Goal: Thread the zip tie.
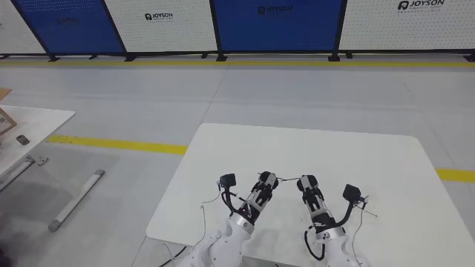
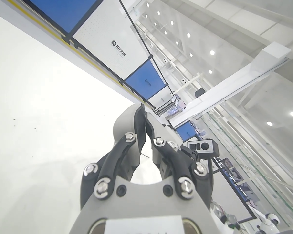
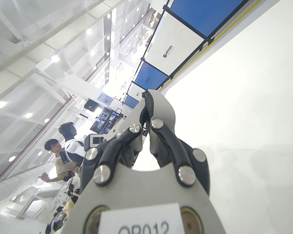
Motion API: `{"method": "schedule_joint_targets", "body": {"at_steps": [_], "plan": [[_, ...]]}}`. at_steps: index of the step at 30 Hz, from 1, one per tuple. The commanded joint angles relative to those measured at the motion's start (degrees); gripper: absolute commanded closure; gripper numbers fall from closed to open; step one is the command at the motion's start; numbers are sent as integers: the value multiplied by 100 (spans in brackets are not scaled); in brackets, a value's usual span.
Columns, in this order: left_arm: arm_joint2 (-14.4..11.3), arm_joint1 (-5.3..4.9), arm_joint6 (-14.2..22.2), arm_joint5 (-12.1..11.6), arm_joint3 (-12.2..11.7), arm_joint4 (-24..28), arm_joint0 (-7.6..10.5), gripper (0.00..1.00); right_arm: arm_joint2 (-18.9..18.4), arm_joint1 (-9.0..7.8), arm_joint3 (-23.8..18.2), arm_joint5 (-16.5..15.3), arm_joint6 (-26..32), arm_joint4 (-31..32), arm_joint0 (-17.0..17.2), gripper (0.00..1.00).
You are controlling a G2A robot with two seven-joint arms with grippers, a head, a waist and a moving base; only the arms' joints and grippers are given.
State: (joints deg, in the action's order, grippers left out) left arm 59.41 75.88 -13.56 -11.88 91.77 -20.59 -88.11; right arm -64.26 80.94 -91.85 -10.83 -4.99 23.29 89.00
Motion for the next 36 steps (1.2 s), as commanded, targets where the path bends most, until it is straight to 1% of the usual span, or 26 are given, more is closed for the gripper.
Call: {"method": "schedule_joint_targets", "body": {"at_steps": [1, 3, 4, 6, 7, 9, 10, 11, 16, 21, 22, 23, 25, 31, 32, 34, 35, 36], "plan": [[-27, 0, 84, -31, -4, 10, -6, 100, -9, 0, -11, -12, 13, -31, 2, 100], [-49, 0, 229, -65, 11, 130, -15, 100, -18, -2, -27, -18, 83, -87, -7, 100], [-55, -1, 357, -80, 32, 250, -19, 100, -20, -4, -28, 36, 158, -100, -28, 100], [-24, -7, 415, -76, 65, 311, -16, 100, -8, -2, -30, 92, 253, -130, -69, 100], [-21, -8, 413, -75, 77, 311, -21, 100, 2, -1, -17, 81, 313, -163, -82, 98], [-9, -5, 373, -52, 93, 347, -25, 100, 2, -3, 21, 74, 369, -175, -112, 71], [1, -1, 336, -20, 95, 382, -25, 100, 6, -2, 30, 68, 371, -189, -115, 15], [11, 4, 287, 13, 107, 420, -20, 100, 0, -2, 40, 38, 377, -222, -113, 0], [45, 19, 90, 116, 131, 462, -7, 100, -65, -26, 41, -150, 356, -162, -24, 0], [110, 42, -104, 145, 249, 739, -24, 100, -174, -44, -53, -223, 174, -227, 163, 0], [120, 46, -96, 146, 283, 849, -44, 100, -215, -43, -88, -235, 109, -348, 213, 0], [120, 47, -14, 164, 298, 950, -54, 100, -221, -43, -96, -234, 96, -378, 223, 0], [162, 40, 252, 198, 366, 1191, -44, 100, -221, -43, -96, -234, 96, -378, 223, 0], [162, 40, 252, 198, 366, 1191, -44, 100, -221, -43, -96, -234, 96, -378, 223, 0], [162, 40, 252, 198, 366, 1191, -44, 100, -246, -48, -82, -136, 4, -173, 195, 0], [160, 41, 256, 203, 366, 1206, -45, 100, -213, -53, -67, -65, -180, 296, 149, 0], [151, 48, 285, 214, 389, 1350, -57, 100, -183, -57, -43, -88, -253, 544, 123, 0], [170, 57, 330, 244, 425, 1606, -65, 100, -157, -61, 24, -83, -344, 838, 87, 0]]}}
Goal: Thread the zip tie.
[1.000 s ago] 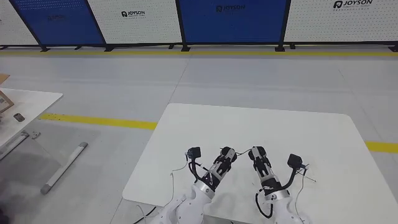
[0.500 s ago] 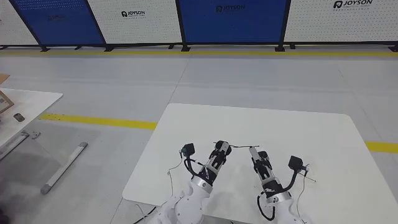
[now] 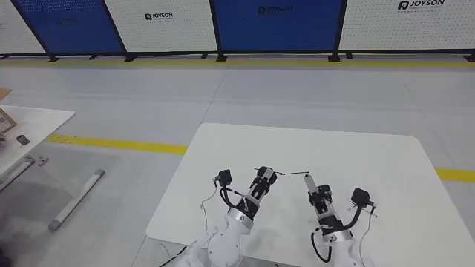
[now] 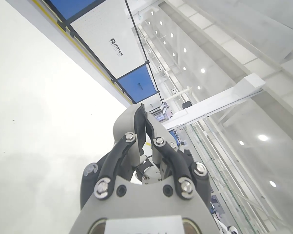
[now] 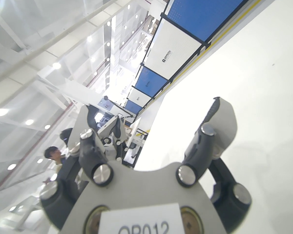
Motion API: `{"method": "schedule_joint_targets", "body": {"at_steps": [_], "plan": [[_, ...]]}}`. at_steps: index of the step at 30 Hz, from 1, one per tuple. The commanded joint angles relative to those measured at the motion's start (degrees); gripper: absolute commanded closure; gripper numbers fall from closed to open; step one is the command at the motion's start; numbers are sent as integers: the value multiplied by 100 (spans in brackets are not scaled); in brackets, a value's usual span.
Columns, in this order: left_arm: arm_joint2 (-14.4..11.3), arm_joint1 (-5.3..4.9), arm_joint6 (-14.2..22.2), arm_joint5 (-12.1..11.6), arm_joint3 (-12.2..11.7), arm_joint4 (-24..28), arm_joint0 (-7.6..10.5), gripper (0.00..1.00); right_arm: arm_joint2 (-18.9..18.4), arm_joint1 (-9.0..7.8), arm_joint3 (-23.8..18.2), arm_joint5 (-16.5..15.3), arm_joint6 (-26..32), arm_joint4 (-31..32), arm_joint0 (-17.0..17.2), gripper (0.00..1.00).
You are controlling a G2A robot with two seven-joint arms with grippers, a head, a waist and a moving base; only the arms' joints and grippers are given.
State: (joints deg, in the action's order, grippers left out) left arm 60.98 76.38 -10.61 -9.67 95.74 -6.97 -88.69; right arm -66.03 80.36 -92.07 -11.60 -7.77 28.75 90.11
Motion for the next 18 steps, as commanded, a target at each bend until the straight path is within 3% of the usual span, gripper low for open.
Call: {"method": "schedule_joint_targets", "body": {"at_steps": [1, 9, 18], "plan": [[50, 10, 8, 31, 53, 360, -2, 100, 40, -1, 98, 24, -132, 426, -50, 0], [155, 53, -72, -43, 199, 1121, -8, 100, 238, -16, 543, 163, -488, 1859, -267, 0], [132, 51, 61, -17, 202, 1148, -1, 100, 269, -9, 582, 228, -539, 1941, -291, 0]]}}
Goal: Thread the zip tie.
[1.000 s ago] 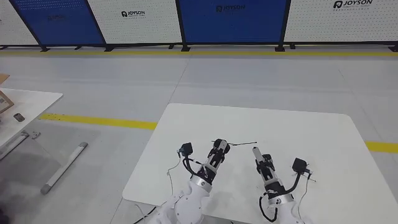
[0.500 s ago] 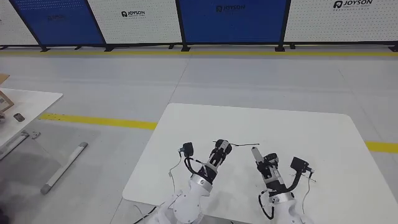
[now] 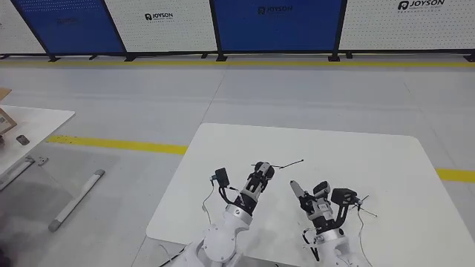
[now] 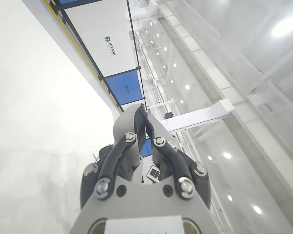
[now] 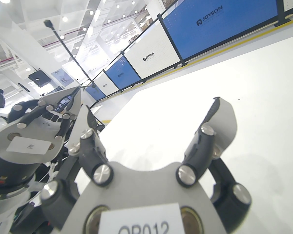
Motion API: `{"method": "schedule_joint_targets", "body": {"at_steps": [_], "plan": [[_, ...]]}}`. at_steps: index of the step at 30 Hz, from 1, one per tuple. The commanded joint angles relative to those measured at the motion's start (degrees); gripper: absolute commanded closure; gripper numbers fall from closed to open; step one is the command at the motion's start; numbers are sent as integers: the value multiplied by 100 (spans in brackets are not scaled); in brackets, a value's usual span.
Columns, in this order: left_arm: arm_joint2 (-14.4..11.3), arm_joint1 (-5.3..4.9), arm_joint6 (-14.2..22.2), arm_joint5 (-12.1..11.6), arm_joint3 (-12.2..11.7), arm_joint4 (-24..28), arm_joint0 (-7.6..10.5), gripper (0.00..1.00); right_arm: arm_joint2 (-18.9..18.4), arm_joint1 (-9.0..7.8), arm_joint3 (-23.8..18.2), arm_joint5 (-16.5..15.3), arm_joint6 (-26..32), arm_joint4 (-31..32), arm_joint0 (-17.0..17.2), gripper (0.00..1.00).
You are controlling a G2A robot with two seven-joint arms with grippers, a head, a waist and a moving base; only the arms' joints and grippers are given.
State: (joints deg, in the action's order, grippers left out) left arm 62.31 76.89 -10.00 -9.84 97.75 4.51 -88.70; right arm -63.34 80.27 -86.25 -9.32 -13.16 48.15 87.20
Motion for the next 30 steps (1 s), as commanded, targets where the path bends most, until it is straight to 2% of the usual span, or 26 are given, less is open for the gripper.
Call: {"method": "schedule_joint_targets", "body": {"at_steps": [1, 3, 9, 16, 19, 24, 25, 26, 27, 28, 29, 30], "plan": [[-2, 1, 3, 7, -3, 14, 0, 100, 2, -1, 4, 2, 14, 14, -2, 0], [-7, 9, 59, 105, -8, 154, 26, 100, 23, -9, 42, 151, 27, 355, -56, 0], [-83, 42, -91, 146, 5, 164, 61, 100, 273, 16, 270, 443, -187, 1209, -261, 0], [-94, 45, -97, 168, -2, 141, 67, 100, 305, 29, 298, 466, -281, 1196, -277, 0], [-114, 52, -86, 178, -8, 161, 75, 100, 261, 34, 262, 250, -99, 858, -305, 0], [-153, 67, -99, 164, 2, 184, 77, 100, 248, 52, 320, 240, 46, 683, -413, 0], [-152, 69, -102, 164, 5, 186, 76, 100, 258, 57, 325, 272, 58, 680, -425, 2], [-151, 71, -105, 163, 9, 188, 73, 100, 279, 63, 339, 319, 101, 708, -444, 27], [-150, 72, -106, 163, 10, 188, 71, 100, 294, 67, 343, 342, 127, 719, -457, 36], [-150, 73, -104, 167, 11, 187, 70, 100, 311, 72, 349, 364, 142, 730, -467, 39], [-158, 75, -97, 181, 12, 177, 67, 100, 334, 77, 358, 383, 158, 754, -479, 49], [-166, 76, -93, 195, 12, 166, 67, 100, 344, 80, 362, 382, 162, 757, -487, 51]]}}
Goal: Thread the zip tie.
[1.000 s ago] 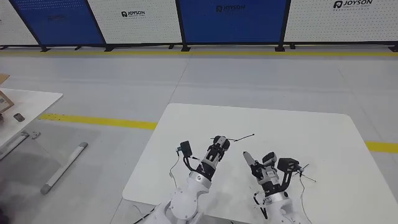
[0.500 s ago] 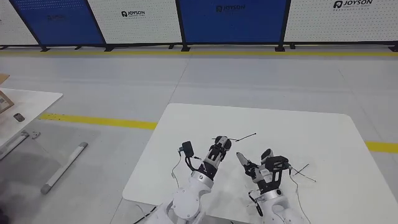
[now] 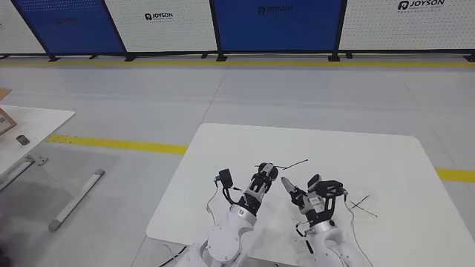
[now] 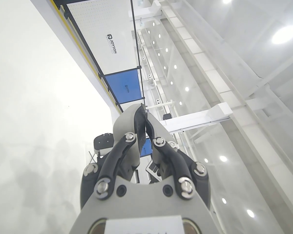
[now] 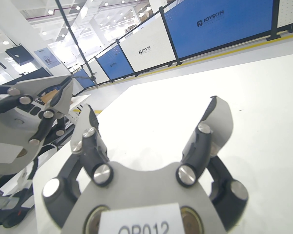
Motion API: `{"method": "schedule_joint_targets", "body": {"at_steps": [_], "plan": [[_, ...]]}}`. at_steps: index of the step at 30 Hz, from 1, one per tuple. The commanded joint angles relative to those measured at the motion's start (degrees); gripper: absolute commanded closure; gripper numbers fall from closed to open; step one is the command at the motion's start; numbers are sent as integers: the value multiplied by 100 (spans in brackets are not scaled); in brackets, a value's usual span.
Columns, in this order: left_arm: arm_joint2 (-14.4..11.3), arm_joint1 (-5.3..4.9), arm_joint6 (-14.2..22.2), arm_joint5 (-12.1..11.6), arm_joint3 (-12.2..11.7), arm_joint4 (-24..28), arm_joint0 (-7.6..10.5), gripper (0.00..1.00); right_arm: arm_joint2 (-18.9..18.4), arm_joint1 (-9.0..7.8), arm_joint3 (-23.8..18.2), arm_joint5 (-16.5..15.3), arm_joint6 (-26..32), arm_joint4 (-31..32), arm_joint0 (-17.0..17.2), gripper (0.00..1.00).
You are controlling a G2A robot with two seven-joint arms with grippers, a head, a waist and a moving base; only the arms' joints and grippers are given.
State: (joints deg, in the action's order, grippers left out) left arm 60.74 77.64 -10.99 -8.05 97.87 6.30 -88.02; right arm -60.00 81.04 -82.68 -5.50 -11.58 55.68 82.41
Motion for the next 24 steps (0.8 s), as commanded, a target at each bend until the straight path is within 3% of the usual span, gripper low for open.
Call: {"method": "schedule_joint_targets", "body": {"at_steps": [1, 2, 6, 15, 19, 24], "plan": [[-22, 3, 11, 38, -6, -46, 2, 100, 22, 6, 8, -47, 13, -20, -15, 52], [-37, 6, 5, 47, -9, -65, 4, 100, 26, 6, 14, -121, 37, -58, -25, 57], [-92, 20, 11, 111, -44, -99, 37, 100, -12, -5, -9, -299, 69, -106, -17, 60], [-163, 37, 15, 154, -75, -205, 51, 100, -2, -12, -116, -286, 145, 32, 10, 61], [-183, 41, 21, 163, -75, -267, 39, 100, 24, -6, -144, -262, 150, 56, 9, 57], [-201, 43, 32, 162, -74, -330, 13, 100, 22, -3, -184, -261, 115, 54, 19, 69]]}}
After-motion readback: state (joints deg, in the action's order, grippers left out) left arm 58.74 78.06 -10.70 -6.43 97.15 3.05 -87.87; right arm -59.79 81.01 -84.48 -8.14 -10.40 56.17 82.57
